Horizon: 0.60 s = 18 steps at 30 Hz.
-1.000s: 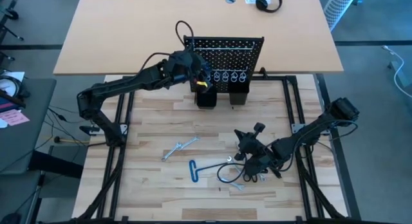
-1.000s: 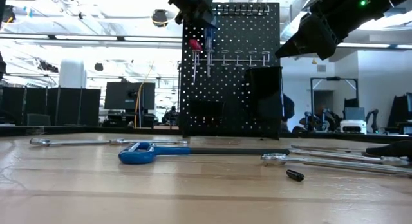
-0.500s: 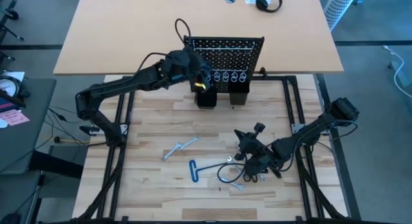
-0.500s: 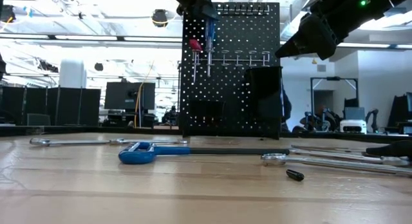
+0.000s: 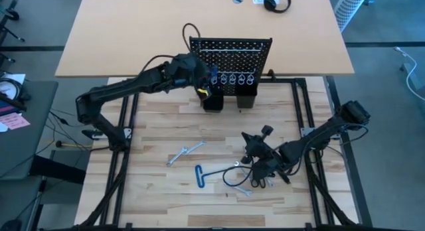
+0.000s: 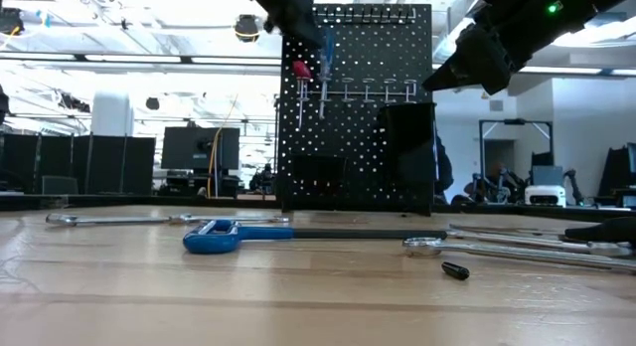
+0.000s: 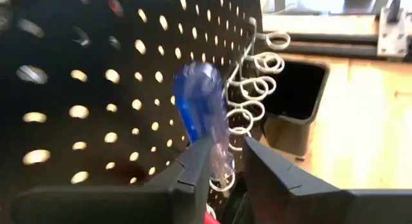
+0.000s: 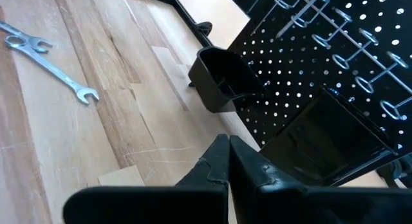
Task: Hang tools onto peg board
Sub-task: Hang the blue screwdriver on the pegboard
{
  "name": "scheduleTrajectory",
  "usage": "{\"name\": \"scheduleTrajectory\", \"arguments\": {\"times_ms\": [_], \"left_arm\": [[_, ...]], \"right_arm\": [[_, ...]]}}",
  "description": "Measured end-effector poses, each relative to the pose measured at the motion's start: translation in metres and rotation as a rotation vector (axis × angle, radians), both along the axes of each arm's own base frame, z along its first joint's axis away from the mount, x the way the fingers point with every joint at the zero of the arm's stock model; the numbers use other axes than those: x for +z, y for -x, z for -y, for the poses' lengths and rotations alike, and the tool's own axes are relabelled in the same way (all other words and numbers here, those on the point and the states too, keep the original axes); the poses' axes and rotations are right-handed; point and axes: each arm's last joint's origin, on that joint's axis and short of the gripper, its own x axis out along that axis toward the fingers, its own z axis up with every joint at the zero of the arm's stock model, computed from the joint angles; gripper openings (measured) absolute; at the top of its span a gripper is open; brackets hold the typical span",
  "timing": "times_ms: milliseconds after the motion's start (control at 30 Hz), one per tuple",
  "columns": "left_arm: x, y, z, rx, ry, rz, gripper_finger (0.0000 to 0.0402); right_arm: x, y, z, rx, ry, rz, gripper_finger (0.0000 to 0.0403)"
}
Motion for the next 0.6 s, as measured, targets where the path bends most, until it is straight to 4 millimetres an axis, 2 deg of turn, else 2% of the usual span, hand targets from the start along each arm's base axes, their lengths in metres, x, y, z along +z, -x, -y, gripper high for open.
{"name": "scheduleTrajectory", "arguments": {"times_ms": [133,233,500,600], "left_arm": [[-0.011,-0.011,-0.009,0.005,-0.016,-0.014,0.0049],[-0.013,-0.012,-0.009,0.003,-0.022,-0.022,0.0039],[0.008,0.002,0.002,-0.01,-0.046,0.031,0.0028],[0.016,0.004,0.011,-0.064,-0.043,0.07,0.0028]], "right_arm": [[0.0,0.0,0.0,0.002,-0.003,0.0,0.0007],[0.0,0.0,0.0,0.002,-0.003,-0.001,0.0007],[-0.001,0.0,-0.001,0.018,-0.017,-0.011,0.0007],[0.0,0.0,-0.001,0.018,-0.019,-0.008,0.0007]]}}
